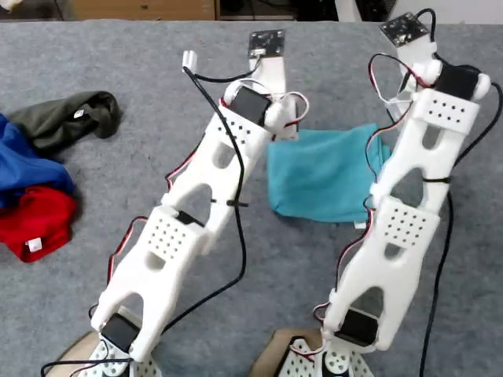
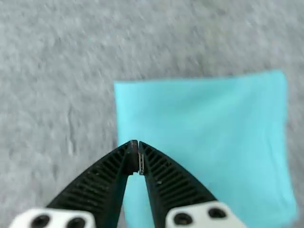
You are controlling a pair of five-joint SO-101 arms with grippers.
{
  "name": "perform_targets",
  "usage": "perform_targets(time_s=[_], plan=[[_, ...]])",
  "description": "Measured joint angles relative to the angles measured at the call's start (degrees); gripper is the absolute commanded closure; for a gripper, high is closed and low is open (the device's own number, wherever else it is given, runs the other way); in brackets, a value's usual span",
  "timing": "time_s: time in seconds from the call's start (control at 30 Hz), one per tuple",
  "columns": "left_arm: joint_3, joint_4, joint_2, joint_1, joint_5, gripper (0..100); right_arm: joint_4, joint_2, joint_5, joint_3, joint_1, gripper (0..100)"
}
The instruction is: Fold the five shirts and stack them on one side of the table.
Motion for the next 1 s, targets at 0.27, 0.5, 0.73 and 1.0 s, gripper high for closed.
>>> perform_targets(time_s=[0.27, 0.5, 0.73, 1.0], plan=[[0.0, -10.0, 10.6, -0.1, -0.4, 98, 0.0, -15.9, 0.0, 30.9, 0.1, 99.4], [0.0, -12.7, 13.3, -0.1, -0.4, 98, -11.0, -27.3, -1.2, 59.2, 0.1, 99.4], [0.0, -12.8, 13.5, -0.1, -0.4, 98, -29.2, -31.0, -1.4, 82.1, 2.3, 99.4], [-0.1, -12.8, 13.5, -0.1, -0.4, 98, -32.1, -33.1, -1.6, 85.1, 3.7, 99.4]])
